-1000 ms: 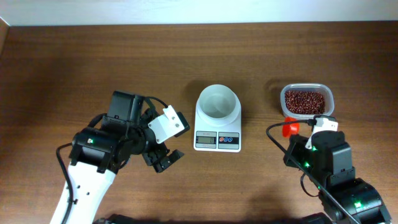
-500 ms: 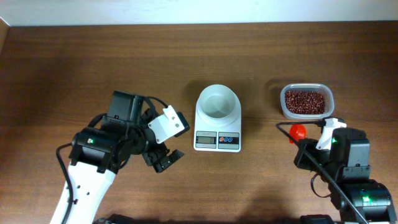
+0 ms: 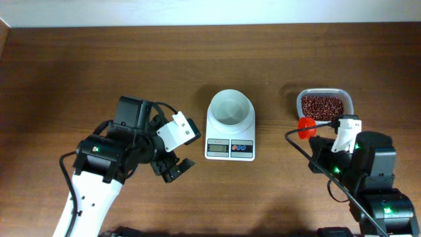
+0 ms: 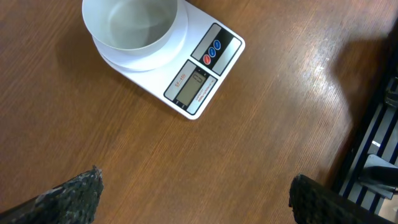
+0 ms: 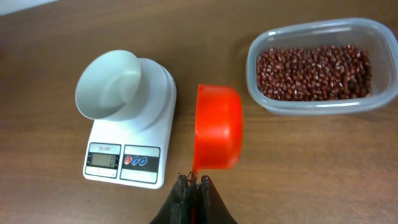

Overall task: Scoop and weigh 50g on scale
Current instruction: 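Move the held scoop with the right gripper toward the bean tub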

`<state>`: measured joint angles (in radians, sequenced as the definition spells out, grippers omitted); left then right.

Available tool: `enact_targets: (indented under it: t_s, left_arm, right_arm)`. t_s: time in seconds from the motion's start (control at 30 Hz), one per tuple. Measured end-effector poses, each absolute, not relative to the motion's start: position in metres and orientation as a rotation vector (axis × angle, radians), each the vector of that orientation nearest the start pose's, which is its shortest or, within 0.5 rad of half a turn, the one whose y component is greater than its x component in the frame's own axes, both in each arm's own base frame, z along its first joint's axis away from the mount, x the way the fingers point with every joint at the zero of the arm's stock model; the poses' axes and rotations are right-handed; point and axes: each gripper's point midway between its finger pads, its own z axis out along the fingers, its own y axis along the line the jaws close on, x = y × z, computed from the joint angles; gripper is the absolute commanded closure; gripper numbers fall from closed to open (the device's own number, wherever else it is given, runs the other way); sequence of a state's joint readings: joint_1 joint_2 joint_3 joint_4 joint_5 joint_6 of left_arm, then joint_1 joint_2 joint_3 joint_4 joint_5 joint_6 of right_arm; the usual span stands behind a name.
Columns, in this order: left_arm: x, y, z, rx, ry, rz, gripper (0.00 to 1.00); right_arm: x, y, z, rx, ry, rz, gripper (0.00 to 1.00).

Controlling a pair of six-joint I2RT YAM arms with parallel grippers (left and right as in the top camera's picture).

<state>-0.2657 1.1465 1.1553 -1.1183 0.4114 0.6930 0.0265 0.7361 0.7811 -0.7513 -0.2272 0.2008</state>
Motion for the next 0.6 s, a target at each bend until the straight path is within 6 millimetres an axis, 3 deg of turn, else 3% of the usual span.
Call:
enact_targets:
  t_s: [0.3,0.6]
  left_arm:
    - [0.232,-0.134,0.209,1.302,2.231,-0.398,0.01]
    - [0.232,-0.134,0.209,1.302,2.231,-0.398,0.01]
  right_arm:
    - [0.248,0.046,0.206,0.034,2.288,0.36,0.96]
    - [0.244,0.02,0.244,0.051,2.447,0.15,0.96]
